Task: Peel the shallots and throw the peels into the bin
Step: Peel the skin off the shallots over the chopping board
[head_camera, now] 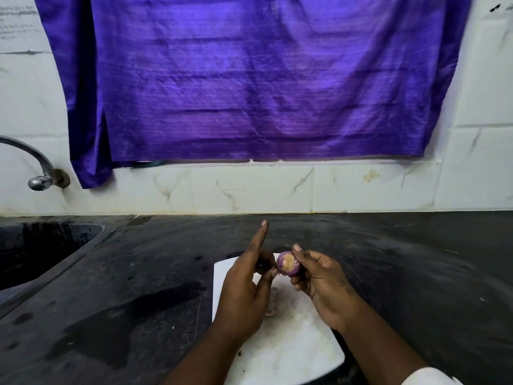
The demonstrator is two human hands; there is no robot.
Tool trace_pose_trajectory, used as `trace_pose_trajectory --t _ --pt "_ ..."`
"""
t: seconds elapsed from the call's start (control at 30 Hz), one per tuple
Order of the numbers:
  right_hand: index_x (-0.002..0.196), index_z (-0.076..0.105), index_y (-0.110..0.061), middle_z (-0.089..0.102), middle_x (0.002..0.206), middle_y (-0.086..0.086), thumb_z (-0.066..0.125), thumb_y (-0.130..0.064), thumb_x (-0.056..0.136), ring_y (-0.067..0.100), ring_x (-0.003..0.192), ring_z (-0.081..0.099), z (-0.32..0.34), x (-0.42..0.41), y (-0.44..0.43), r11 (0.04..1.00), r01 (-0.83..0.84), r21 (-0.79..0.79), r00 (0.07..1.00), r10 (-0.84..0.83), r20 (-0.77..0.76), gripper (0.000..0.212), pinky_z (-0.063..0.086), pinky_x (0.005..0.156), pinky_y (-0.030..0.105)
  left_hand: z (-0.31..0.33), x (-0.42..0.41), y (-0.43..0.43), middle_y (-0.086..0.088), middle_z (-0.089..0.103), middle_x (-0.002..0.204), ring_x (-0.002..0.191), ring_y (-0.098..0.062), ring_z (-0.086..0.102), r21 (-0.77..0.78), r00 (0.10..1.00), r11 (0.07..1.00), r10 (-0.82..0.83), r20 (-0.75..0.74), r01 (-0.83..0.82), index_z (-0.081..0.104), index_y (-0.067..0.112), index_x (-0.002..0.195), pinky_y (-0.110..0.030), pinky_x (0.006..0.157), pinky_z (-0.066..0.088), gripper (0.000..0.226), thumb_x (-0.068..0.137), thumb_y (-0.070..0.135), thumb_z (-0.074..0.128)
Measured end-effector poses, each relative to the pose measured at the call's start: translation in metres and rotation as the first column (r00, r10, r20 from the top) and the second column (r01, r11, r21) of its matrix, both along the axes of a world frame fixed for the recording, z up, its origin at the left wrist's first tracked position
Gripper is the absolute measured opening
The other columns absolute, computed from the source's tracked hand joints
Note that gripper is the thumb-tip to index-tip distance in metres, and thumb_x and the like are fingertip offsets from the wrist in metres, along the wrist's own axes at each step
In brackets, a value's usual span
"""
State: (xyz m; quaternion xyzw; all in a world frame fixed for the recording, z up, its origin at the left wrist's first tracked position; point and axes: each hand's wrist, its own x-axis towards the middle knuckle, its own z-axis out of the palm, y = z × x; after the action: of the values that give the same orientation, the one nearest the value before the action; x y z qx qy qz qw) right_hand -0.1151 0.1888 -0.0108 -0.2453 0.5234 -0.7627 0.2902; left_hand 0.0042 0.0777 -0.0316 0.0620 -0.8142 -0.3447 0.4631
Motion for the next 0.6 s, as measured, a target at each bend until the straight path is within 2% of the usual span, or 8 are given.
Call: trace_pose_trajectory --t 0.1,0.2,0.27,0.37,0.47,0.57,0.6 --pt "0.104 0.073 0.005 0.070 0.074 0.013 0.069 -0.038 0.080 0.013 0.052 0.057 0.000 0.001 0.000 1.000 -0.020 -0.006 1.000 0.020 0.009 0.049 0.048 0.047 0.020 -0.001 0.000 0.002 0.013 0.066 0.096 0.097 -0.015 0.067 0.037 1.000 0.999 -0.014 0.000 0.014 0.028 0.047 0.156 -0.024 0.078 0.055 0.083 0.097 0.001 0.064" --pt "0.096 0.072 0.001 0.070 0.069 0.009 0.066 -0.036 0.083 0.010 0.049 0.056 0.002 -0.001 0.000 0.997 -0.035 -0.071 0.998 0.039 0.051 0.040 0.048 0.046 0.019 -0.002 0.000 -0.006 0.014 0.061 0.093 0.092 -0.006 0.065 0.135 1.000 0.991 0.022 0.006 -0.023 0.032 0.042 0.156 -0.029 0.079 0.056 0.076 0.100 -0.003 0.056" --pt "0.094 0.071 0.000 0.068 0.065 0.007 0.066 -0.036 0.083 0.011 0.048 0.056 0.004 -0.003 0.001 0.995 -0.035 -0.092 0.997 0.042 0.067 0.038 0.049 0.046 0.019 -0.003 0.001 -0.014 0.011 0.060 0.091 0.090 -0.001 0.064 0.169 0.998 0.984 0.061 0.031 -0.065 0.038 0.037 0.154 -0.028 0.078 0.054 0.071 0.099 -0.005 0.054" --pt "0.097 0.071 0.001 0.072 0.069 0.009 0.066 -0.036 0.083 0.011 0.049 0.059 0.001 0.000 0.000 0.997 -0.051 -0.057 0.998 0.053 0.038 0.039 0.051 0.047 0.020 -0.004 0.004 -0.012 0.010 0.063 0.095 0.087 -0.011 0.064 0.093 0.992 0.994 0.047 0.119 -0.058 0.045 0.040 0.150 -0.026 0.073 0.056 0.066 0.099 0.001 0.057" --pt "0.096 0.072 0.000 0.073 0.067 0.007 0.068 -0.037 0.079 0.011 0.049 0.059 -0.001 0.001 -0.001 1.000 -0.020 -0.022 1.000 0.020 0.008 0.040 0.052 0.047 0.020 -0.005 0.002 -0.010 0.011 0.067 0.095 0.079 -0.017 0.066 0.132 0.989 0.991 0.009 0.147 -0.029 0.049 0.042 0.146 -0.018 0.065 0.052 0.067 0.095 -0.002 0.053" --pt "0.098 0.073 0.002 0.073 0.070 0.007 0.070 -0.034 0.082 0.011 0.052 0.060 -0.002 -0.001 -0.001 1.000 -0.005 0.011 1.000 0.005 -0.010 0.039 0.054 0.049 0.021 -0.005 0.002 -0.011 0.014 0.067 0.094 0.070 -0.018 0.067 0.120 0.992 0.992 0.018 0.125 -0.033 0.055 0.044 0.138 -0.032 0.065 0.058 0.063 0.087 0.007 0.050" --pt "0.099 0.072 0.004 0.074 0.072 0.008 0.070 -0.031 0.086 0.012 0.054 0.061 -0.003 -0.002 -0.001 1.000 -0.008 0.028 1.000 0.009 -0.015 0.038 0.055 0.051 0.021 -0.003 0.003 -0.010 0.016 0.067 0.097 0.074 -0.017 0.068 0.115 0.994 0.993 0.020 0.105 -0.032 0.055 0.044 0.137 -0.038 0.065 0.059 0.058 0.088 0.012 0.053"
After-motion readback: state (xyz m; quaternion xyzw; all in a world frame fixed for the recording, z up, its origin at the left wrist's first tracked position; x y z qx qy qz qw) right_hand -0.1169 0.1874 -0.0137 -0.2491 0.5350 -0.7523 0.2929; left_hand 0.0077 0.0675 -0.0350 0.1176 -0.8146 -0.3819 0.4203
